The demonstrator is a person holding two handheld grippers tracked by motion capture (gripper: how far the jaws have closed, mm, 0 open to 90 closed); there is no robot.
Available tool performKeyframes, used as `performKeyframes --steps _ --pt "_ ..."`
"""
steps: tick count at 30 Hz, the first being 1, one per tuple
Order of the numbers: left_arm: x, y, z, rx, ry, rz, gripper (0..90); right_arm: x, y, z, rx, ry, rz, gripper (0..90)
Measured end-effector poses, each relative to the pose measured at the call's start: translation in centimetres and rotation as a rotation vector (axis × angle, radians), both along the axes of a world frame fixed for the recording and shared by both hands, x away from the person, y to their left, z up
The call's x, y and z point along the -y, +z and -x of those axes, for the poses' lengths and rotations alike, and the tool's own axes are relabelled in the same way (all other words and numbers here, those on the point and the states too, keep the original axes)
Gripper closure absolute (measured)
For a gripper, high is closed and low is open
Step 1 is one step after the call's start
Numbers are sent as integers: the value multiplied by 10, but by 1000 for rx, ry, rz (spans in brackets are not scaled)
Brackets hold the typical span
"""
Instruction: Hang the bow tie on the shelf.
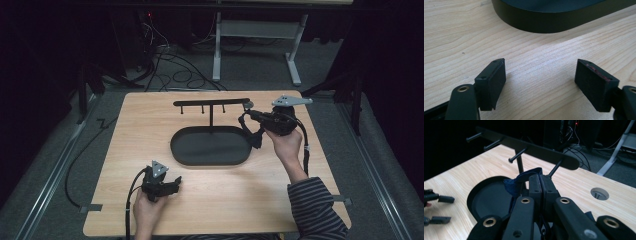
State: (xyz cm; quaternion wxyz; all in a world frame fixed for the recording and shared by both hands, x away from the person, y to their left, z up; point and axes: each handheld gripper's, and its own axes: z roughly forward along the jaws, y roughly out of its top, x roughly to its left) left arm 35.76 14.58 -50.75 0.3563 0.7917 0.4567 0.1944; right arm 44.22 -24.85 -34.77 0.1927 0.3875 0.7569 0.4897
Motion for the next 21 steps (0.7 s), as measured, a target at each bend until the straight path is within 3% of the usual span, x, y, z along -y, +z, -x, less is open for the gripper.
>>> performKeyframes --steps 7,21 --pt "0 0 0 0 0 -1 253 -5 5 -10 -7 -4 -32 900" --pt "0 0 0 0 0 -1 253 -11 5 -33 -15 -57 9 899"
